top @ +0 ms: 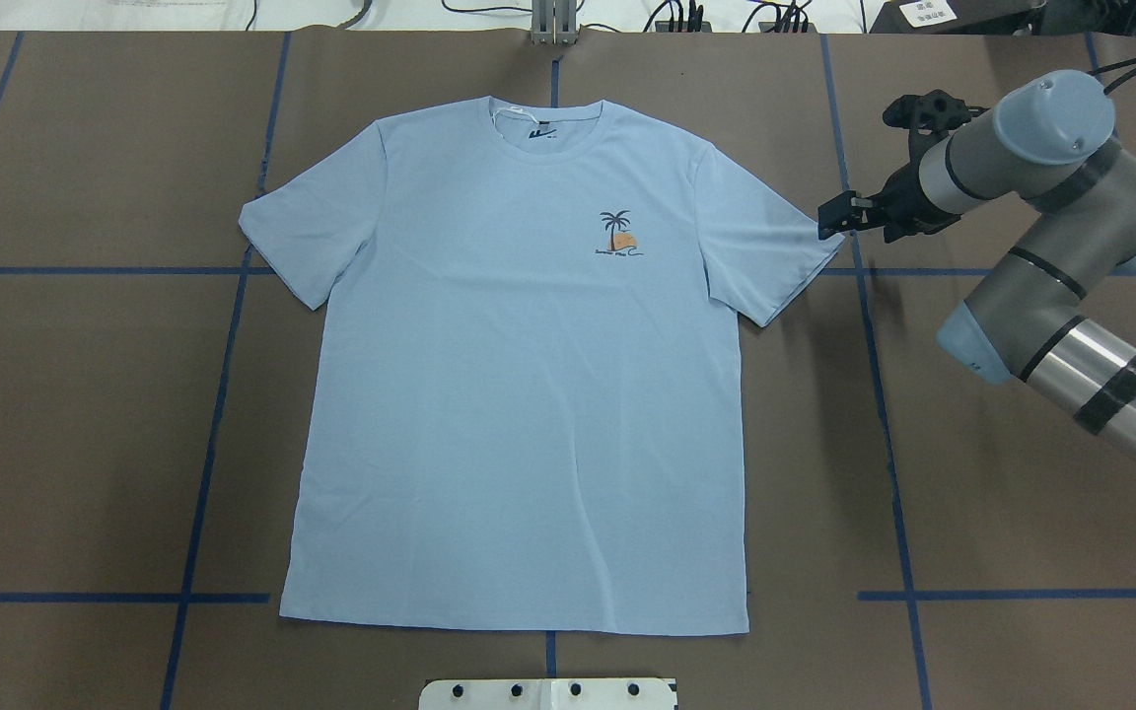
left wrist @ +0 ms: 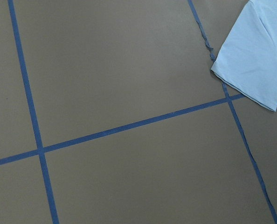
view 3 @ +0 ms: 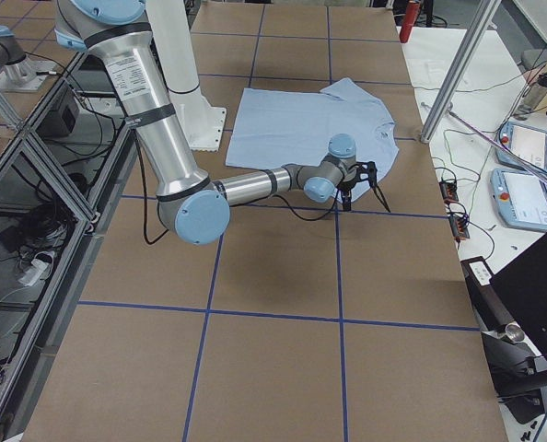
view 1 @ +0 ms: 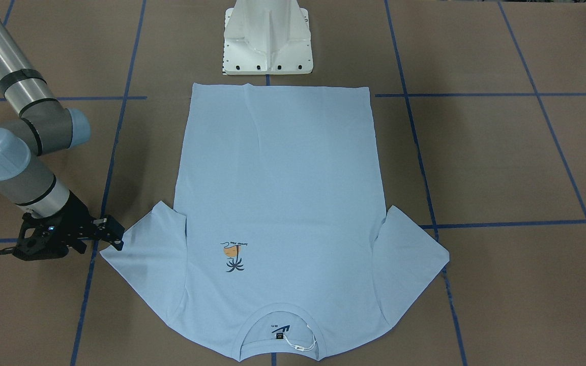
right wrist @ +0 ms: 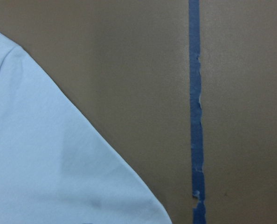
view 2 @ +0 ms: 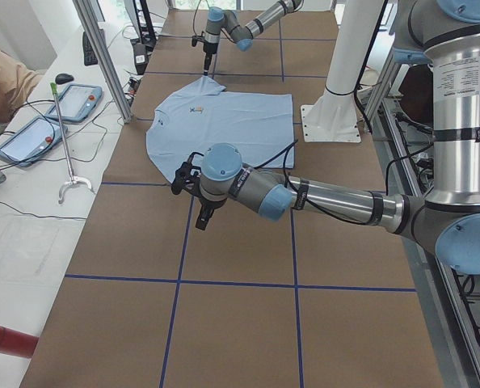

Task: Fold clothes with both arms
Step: 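Move the right gripper over the shirt toward the collar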

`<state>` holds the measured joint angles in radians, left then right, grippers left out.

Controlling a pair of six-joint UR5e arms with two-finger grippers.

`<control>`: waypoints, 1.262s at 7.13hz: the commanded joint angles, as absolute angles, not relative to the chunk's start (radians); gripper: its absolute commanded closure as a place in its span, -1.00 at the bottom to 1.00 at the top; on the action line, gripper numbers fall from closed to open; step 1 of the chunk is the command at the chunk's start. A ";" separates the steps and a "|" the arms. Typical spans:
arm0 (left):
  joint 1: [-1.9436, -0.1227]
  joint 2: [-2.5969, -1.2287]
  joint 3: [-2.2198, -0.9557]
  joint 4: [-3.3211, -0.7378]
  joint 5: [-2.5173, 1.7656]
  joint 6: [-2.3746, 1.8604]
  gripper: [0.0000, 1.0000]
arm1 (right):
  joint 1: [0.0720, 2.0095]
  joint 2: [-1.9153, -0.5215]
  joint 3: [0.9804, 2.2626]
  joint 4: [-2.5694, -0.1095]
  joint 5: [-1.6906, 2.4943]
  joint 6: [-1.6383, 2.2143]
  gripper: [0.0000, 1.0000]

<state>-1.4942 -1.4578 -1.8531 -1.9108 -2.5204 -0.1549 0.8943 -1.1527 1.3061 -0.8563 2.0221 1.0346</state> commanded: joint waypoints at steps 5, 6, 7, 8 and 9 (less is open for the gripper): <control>-1.496 -1.456 -1.853 -1.911 -2.520 -0.149 -1.00 | 0.885 -1.129 1.327 -0.844 2.002 1.122 1.00; -1.496 -1.456 -1.856 -1.914 -2.520 -0.149 -1.00 | 0.835 -1.064 1.319 -0.844 1.997 1.253 1.00; -1.496 -1.454 -1.855 -1.925 -2.519 -0.149 -1.00 | 0.798 -0.983 1.299 -0.853 1.946 1.344 1.00; -1.496 -1.439 -1.855 -1.939 -2.519 -0.149 -1.00 | 0.770 -0.894 1.229 -0.851 1.887 1.447 1.00; -1.496 -1.421 -1.855 -1.971 -2.519 -0.150 -1.00 | 0.764 -0.799 1.145 -0.851 1.864 1.509 1.00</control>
<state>-1.4957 -1.4391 -1.8547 -1.9419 -2.5190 -0.1491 0.7841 -0.9122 1.2343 -0.8507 1.9067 1.4119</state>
